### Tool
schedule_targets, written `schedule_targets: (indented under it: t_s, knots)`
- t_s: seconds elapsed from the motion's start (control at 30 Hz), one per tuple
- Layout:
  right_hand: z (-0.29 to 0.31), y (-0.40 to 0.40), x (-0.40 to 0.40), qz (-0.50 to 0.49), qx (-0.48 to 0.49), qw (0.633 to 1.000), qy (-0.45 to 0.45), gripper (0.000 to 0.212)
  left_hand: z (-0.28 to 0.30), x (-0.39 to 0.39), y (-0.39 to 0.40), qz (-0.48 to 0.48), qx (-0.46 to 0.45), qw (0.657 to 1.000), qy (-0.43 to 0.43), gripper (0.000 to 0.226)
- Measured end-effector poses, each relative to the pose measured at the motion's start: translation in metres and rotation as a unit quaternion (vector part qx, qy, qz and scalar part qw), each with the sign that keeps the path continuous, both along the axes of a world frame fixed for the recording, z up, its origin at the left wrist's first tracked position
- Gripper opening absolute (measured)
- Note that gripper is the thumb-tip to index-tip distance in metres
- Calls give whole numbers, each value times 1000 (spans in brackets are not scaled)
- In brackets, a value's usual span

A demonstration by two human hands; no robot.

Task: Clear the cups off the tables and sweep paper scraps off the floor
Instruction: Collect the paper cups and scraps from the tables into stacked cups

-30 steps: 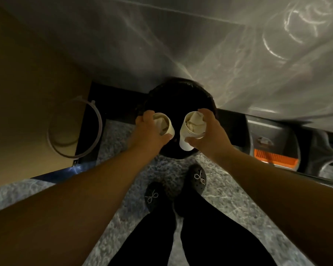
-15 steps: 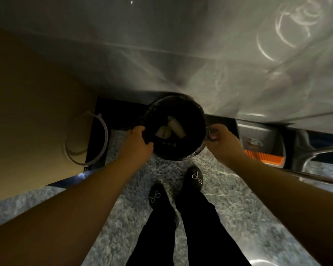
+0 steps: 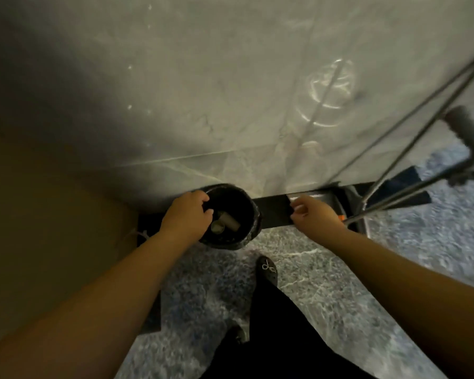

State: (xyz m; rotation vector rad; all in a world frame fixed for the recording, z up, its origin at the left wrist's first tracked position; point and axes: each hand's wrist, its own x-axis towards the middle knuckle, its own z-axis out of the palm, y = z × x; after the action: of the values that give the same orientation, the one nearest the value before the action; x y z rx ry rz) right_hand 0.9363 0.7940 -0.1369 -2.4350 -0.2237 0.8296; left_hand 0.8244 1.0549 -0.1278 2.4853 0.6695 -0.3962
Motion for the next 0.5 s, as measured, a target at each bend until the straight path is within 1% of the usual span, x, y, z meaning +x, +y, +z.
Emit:
schedule_targets:
  t_s: [0.2, 0.33, 0.5]
  knots:
    - [35, -90, -64, -112, -12, 992, -48, 29, 45, -11, -43, -85, 49, 995, 2, 41]
    - [58, -151, -89, -174, -30, 983, -54, 28, 64, -8, -87, -128, 48, 991, -6, 45]
    - [79, -215, -99, -206, -36, 976, -60, 26, 72, 7, -148, -190, 69, 979, 6, 48]
